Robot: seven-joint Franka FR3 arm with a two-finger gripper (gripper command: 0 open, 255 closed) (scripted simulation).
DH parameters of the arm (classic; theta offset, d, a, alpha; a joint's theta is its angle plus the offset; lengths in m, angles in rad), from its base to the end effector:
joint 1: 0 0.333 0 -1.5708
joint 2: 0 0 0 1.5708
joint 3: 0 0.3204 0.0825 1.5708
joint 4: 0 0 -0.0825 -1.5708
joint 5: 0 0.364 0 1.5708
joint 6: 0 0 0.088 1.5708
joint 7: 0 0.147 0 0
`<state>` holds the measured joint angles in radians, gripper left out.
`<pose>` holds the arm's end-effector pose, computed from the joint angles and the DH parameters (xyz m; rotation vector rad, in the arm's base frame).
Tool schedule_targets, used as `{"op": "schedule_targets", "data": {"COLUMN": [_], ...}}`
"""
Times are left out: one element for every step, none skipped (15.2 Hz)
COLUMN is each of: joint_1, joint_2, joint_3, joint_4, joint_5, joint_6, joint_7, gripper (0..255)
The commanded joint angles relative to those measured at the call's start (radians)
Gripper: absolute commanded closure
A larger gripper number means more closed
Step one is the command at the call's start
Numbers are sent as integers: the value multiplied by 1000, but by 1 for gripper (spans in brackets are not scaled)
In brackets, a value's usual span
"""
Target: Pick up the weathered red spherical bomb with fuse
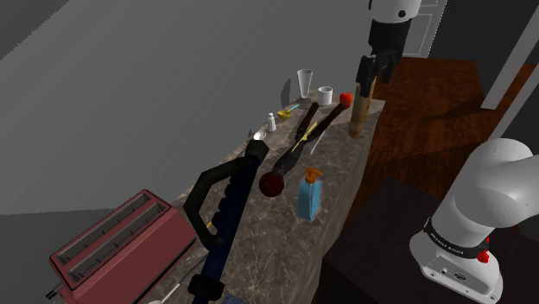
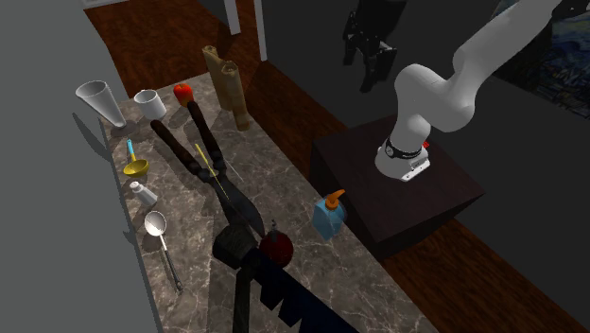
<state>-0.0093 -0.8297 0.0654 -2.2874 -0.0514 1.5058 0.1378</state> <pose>0.2666 0.0139 0.5906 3.0411 -0.1618 0.0846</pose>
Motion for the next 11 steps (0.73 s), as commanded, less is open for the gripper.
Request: {"op": "schedule_targets", "data": {"joint_1": [0,3,7,10,13,17,20,24,28,32,36], "joint_2": [0,17,35,54,75,97,121,145,171,198,227], "joint_3": [0,-5,-10,-15,-19,-24,-28,-32,-36,-40,-43], "joint_4": [0,-18,-34,-49,-63,-75,-86,-96,-104,-111,-116], "joint_5": [0,5,10,15,20,25,30,36,42,48,55], "joint_6": [0,33,67,100,134,167,201,234,267,299,332], "joint_7": [0,-6,-13,-19,-26,-33,-41,-48,-56,-64,-73], "gripper": [0,0,0,0,0,0,0,0,0,0,0]}}
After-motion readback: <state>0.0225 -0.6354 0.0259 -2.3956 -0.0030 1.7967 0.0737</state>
